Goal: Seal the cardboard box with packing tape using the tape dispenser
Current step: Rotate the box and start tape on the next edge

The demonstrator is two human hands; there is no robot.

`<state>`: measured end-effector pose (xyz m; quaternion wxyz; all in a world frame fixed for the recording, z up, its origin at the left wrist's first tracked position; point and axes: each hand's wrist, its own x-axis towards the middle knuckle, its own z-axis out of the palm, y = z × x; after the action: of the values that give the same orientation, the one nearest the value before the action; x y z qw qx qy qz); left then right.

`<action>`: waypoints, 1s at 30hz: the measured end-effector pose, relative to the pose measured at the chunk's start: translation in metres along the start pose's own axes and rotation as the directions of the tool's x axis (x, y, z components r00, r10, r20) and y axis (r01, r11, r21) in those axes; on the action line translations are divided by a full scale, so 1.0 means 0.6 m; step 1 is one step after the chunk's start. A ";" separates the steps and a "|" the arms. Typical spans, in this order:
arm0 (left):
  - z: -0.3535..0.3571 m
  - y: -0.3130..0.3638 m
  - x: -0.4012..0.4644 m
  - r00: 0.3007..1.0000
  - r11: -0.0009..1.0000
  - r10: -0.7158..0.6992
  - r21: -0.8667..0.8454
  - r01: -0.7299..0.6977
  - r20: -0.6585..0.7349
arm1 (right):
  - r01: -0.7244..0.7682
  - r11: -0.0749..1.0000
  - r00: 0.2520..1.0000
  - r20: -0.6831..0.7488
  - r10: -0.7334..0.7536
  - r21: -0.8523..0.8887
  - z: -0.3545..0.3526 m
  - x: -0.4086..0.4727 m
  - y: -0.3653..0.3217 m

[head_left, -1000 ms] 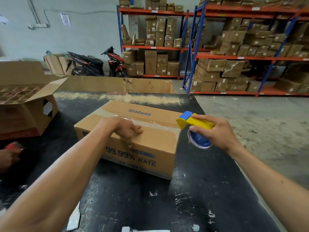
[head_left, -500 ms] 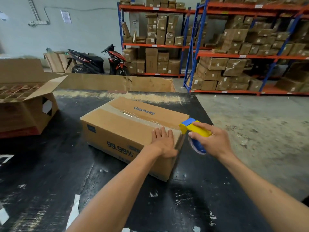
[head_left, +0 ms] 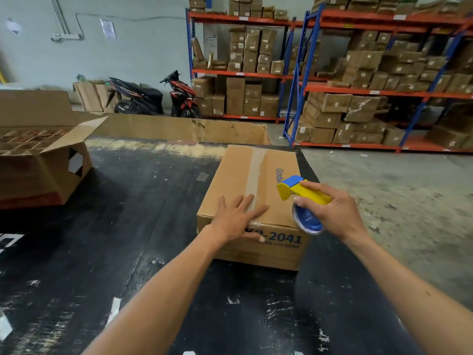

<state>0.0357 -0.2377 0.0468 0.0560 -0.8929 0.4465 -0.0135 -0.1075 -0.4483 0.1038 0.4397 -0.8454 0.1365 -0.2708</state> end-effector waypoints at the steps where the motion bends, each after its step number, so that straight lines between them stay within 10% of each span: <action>1: 0.005 0.000 0.004 1.000 1.000 -0.013 0.013 0.013 -0.007 | 0.005 1.000 1.000 0.007 -0.005 -0.006 0.001 -0.002 0.001; 10: -0.001 0.040 0.007 0.976 0.976 -0.217 -0.009 0.217 -0.007 | 0.004 1.000 0.999 0.035 -0.004 -0.012 0.006 -0.008 -0.003; 25: -0.017 0.012 -0.017 0.996 0.972 -0.089 -0.214 0.093 0.025 | 0.065 0.990 0.971 0.219 -0.092 0.128 -0.002 -0.026 -0.008; 27: -0.041 -0.001 -0.039 0.993 0.755 -0.098 -0.655 0.032 -0.065 | 0.113 0.982 0.969 0.200 -0.143 0.155 -0.009 -0.030 -0.010; 30: -0.088 -0.017 -0.062 0.959 -0.111 -0.283 -0.993 -0.038 -0.005 | 0.320 0.946 0.943 0.086 -0.323 0.042 -0.019 -0.030 -0.020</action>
<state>0.0175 -0.2066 0.1013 -0.6733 -0.6689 0.2266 0.2190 -0.1287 -0.4404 0.1127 0.4072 -0.8617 -0.0274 -0.3015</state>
